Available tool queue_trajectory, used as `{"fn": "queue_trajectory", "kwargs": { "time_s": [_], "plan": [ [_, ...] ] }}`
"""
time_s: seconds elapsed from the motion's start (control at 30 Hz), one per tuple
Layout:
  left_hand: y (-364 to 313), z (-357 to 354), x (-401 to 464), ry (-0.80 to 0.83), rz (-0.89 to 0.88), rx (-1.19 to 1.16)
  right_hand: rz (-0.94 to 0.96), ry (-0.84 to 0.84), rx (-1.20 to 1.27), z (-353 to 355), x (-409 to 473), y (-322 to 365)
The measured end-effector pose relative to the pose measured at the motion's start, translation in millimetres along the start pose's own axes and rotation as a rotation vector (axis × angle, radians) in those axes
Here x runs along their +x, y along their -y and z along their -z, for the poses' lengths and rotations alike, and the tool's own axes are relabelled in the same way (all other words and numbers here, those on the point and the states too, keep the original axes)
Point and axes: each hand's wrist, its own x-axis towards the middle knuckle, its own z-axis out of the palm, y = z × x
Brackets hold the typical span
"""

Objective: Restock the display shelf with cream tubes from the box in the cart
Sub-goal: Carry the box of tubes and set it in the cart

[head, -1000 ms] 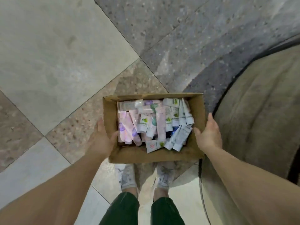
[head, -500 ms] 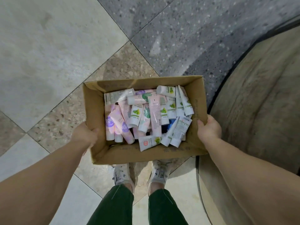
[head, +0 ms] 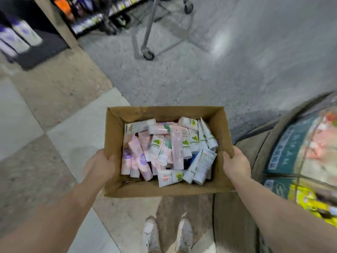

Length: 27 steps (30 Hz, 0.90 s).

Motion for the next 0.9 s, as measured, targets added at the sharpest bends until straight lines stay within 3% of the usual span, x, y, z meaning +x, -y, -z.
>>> {"fn": "queue_trajectory", "kwargs": {
  "time_s": [0.2,0.37,0.6,0.9],
  "plan": [
    [-95.9,174.3,-27.8,-0.130,-0.167,0.033,0.141,-0.120,-0.103,145.3,-12.5,116.1],
    [-198.4,268.9,-2.9,-0.166,-0.345,0.045,0.255,-0.190,-0.038,250.2,22.1,186.5],
    [-376.1,334.0,35.9,-0.204,-0.476,0.094,0.306,-0.284,-0.092,368.8,141.8,261.3],
    [-547.4,408.3,131.1,-0.197,-0.382,0.007,0.385,-0.289,-0.202,477.0,287.7,403.1]
  ]
}}
